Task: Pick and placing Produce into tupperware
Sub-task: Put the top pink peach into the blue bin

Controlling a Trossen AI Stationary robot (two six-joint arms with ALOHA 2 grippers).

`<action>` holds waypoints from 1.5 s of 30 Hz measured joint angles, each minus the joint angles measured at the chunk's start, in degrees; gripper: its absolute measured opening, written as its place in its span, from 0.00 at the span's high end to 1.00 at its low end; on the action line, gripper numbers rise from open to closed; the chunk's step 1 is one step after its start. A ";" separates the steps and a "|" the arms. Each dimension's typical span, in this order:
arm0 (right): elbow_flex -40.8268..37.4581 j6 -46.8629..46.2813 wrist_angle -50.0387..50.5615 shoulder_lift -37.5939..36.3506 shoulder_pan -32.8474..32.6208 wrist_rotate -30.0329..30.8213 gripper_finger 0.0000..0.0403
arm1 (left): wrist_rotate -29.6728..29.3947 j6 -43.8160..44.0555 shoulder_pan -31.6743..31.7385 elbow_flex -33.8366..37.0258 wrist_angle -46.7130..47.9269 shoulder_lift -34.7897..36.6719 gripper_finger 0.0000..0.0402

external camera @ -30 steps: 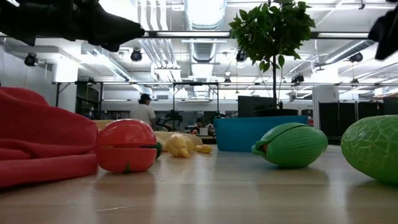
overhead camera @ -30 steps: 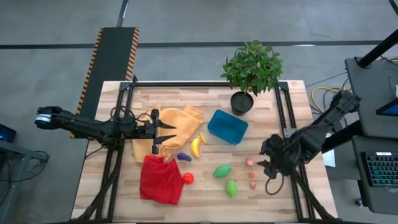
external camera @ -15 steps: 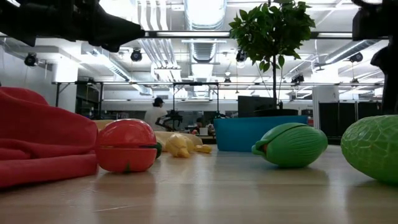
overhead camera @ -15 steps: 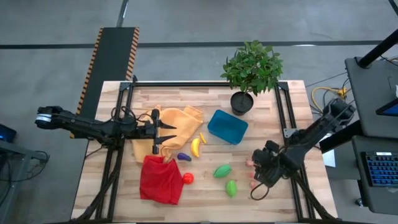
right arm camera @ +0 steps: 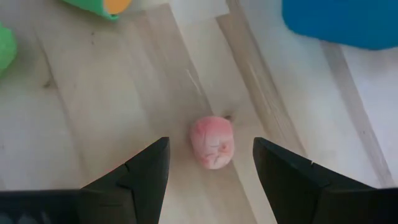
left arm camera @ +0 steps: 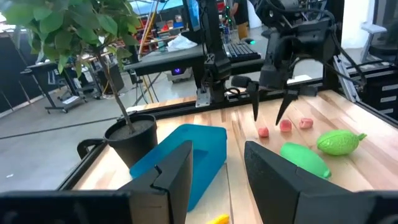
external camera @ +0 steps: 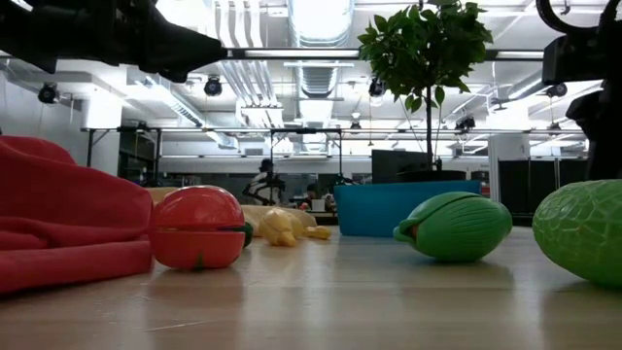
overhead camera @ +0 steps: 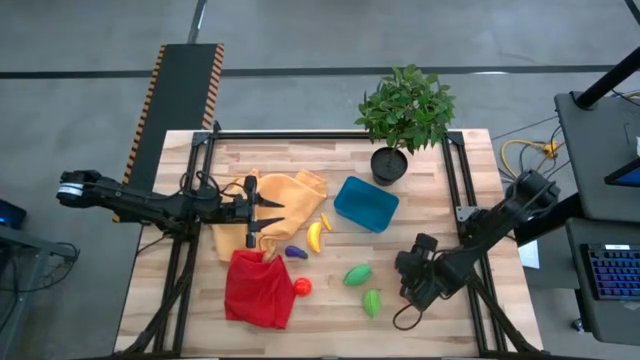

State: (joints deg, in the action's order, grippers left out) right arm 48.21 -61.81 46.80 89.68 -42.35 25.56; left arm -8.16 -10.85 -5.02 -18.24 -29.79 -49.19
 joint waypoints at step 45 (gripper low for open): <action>-1.44 -1.24 -2.86 6.67 0.10 1.96 0.49 | 0.00 -0.50 0.02 0.00 0.22 -2.04 0.67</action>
State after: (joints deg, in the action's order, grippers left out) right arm 46.76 -63.05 43.94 96.36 -42.25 27.52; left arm -8.16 -11.35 -4.99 -18.24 -29.57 -51.22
